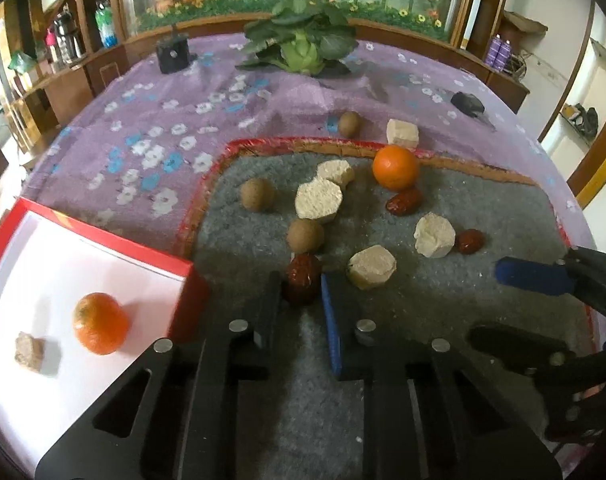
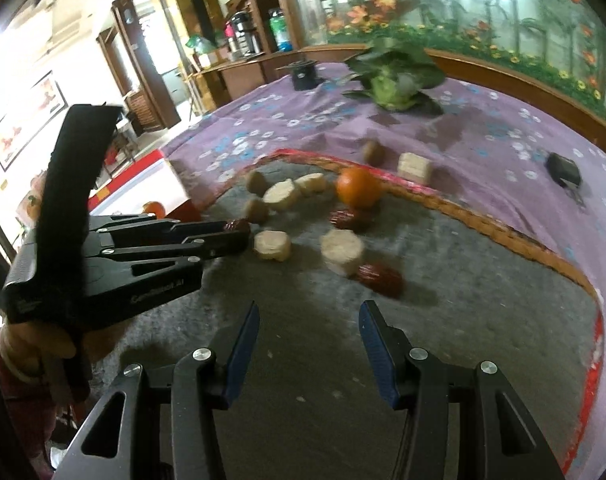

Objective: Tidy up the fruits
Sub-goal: 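Grasp a red date with the left gripper, then grasp a beige cake with the right gripper while the left gripper holds the date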

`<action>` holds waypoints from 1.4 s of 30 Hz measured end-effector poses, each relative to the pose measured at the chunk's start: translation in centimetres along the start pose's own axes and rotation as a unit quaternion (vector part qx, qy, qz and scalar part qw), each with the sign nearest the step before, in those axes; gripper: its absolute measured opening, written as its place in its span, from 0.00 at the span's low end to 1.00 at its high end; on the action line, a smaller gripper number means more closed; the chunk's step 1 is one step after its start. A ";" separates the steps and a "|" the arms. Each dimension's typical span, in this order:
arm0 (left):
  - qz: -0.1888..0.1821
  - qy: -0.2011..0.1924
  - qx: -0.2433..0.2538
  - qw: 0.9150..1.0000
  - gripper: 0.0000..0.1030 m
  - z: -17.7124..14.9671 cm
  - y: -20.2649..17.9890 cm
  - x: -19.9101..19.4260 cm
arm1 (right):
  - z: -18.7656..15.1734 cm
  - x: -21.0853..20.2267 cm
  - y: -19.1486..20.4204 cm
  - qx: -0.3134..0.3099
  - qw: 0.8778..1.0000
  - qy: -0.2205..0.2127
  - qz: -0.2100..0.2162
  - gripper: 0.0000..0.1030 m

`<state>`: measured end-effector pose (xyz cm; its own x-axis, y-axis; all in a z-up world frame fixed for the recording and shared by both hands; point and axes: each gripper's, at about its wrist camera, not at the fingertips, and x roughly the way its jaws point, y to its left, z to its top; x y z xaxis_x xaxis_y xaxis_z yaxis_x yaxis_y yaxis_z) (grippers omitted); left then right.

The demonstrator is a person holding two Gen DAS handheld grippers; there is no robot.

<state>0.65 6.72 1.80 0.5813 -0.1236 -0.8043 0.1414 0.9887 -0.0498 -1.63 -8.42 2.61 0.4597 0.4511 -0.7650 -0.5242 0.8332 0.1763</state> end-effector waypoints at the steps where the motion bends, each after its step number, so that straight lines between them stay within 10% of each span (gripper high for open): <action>1: 0.000 -0.002 -0.002 1.000 0.18 -0.1 0.1 -0.3 | 0.2 0.4 0.3 -0.002 1.000 0.002 0.000 0.49; 16: 0.024 -0.031 -0.020 0.999 0.18 -1.2 1.9 -4.2 | 3.7 6.4 2.4 -0.015 0.999 0.031 -0.032 0.37; 21: 0.031 -0.032 -0.023 0.999 0.18 -1.6 2.1 -4.3 | 3.3 5.5 2.4 -0.021 0.999 0.030 -0.033 0.24; 42: 0.034 -0.038 -0.027 0.998 0.18 -2.4 0.7 -5.6 | -0.2 0.6 2.2 -0.011 0.999 0.015 -0.040 0.23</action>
<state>-4.42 8.28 4.90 0.6470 -0.0597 -0.7601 0.0569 0.9979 -0.0299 -2.64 -6.40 2.47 0.4788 0.3730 -0.7947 -0.5027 0.8586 0.1001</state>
